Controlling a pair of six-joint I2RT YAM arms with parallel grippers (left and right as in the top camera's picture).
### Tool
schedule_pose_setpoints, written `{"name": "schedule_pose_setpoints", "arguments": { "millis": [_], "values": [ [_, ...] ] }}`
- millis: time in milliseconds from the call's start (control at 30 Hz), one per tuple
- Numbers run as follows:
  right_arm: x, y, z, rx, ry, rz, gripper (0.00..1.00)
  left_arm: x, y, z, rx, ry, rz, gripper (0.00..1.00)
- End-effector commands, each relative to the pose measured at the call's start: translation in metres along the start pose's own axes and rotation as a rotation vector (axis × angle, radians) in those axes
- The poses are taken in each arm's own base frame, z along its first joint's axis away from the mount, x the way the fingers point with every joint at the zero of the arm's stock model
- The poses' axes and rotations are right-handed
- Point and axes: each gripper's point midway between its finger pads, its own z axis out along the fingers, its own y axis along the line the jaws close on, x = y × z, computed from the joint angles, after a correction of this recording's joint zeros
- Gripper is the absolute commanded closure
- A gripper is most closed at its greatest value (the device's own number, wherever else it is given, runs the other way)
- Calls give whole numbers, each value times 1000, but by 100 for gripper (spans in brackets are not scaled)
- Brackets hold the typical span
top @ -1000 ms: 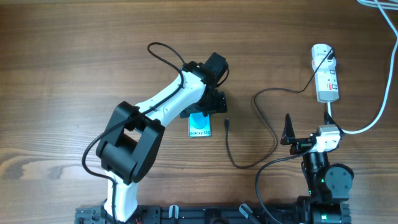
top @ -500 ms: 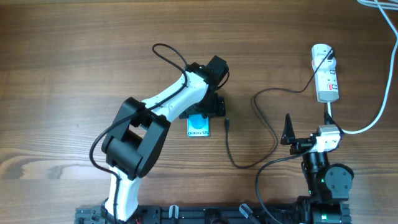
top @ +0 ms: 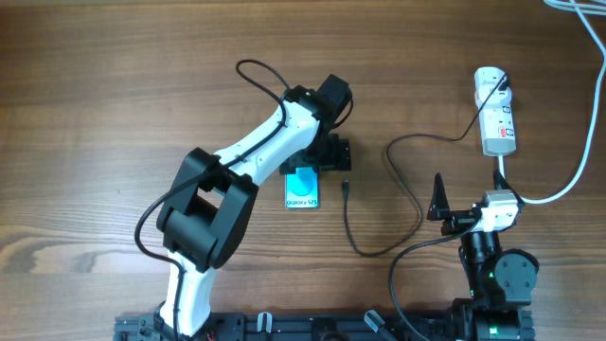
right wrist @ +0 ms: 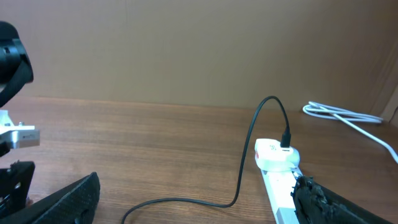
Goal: Plug charger to phone and switch on socket
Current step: 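Close the left gripper on the phone's top edge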
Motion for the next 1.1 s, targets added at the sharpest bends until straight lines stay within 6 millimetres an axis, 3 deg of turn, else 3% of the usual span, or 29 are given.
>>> {"name": "schedule_pose_setpoints", "arguments": {
  "millis": [0, 300, 533, 800, 1067],
  "values": [
    [-1, 0, 0, 4, -5, -3, 0, -6, -2, -2, 2, -9, 61, 0],
    [-1, 0, 0, 4, -5, -3, 0, -13, 29, -2, -73, -8, 13, 0],
    [-1, 0, 0, 4, -5, -3, 0, -7, 19, 13, -15, 5, 20, 0],
    [-1, 0, 0, 4, -5, -3, 0, -8, 36, 20, -92, -20, -12, 0],
    [-1, 0, 0, 4, -5, -3, 0, -7, 37, 20, -93, -18, -12, 0]
  ]
}}
